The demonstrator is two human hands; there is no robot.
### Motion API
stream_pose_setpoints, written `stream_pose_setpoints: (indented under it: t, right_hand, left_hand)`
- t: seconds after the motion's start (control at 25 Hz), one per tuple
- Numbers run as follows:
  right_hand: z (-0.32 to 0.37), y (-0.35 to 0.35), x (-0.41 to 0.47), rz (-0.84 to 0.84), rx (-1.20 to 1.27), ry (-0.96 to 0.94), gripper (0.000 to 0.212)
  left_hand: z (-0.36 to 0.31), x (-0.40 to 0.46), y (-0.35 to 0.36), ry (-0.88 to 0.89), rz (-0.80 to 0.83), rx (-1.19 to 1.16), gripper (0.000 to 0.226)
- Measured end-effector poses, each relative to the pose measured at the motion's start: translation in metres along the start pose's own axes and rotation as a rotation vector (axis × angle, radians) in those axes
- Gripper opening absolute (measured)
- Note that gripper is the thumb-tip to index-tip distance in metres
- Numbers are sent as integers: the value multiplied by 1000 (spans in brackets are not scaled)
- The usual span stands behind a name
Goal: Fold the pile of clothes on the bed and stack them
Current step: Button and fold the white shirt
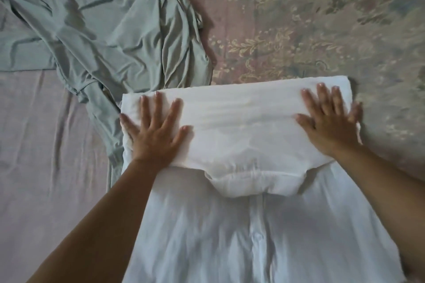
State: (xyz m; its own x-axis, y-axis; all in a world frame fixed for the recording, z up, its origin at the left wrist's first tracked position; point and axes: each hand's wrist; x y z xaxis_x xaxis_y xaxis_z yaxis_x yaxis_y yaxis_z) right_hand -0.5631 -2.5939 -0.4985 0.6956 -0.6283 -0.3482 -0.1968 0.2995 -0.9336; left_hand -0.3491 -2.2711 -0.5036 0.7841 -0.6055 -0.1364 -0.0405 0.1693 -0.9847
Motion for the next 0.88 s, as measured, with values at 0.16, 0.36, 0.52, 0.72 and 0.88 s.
stream_pose_setpoints:
  t: [0.16,0.36,0.52,0.72,0.88]
  right_hand:
    - [-11,-3,2,-29,43,28,90]
    - [33,9,-33,-130,47,-139,64]
    - [16,31,-48,-91,26,-55,66]
    - [30,-1,-59,121,87,279,67]
    - [158,-3,-107,-231,154,-40,56]
  left_hand:
    - [1,3,-2,-30,68,19,72]
    - [-20,-11,-18,221,-111,64,70]
    - [0,-27,-2,297,-115,3,66]
    - [3,-20,-14,326,-26,101,65]
    - [45,-1,-39,666,-103,114,48]
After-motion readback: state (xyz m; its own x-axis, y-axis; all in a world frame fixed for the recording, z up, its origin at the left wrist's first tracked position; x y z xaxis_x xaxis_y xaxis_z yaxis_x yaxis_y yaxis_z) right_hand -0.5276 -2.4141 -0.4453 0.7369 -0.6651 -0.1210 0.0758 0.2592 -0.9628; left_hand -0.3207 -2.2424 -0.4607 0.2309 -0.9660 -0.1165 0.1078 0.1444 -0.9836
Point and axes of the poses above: each hand's wrist, its own x-axis towards the middle knuckle, its own y-axis out of the palm, z = x × y, and after that the axes turned 8 degrees about x, right-handed
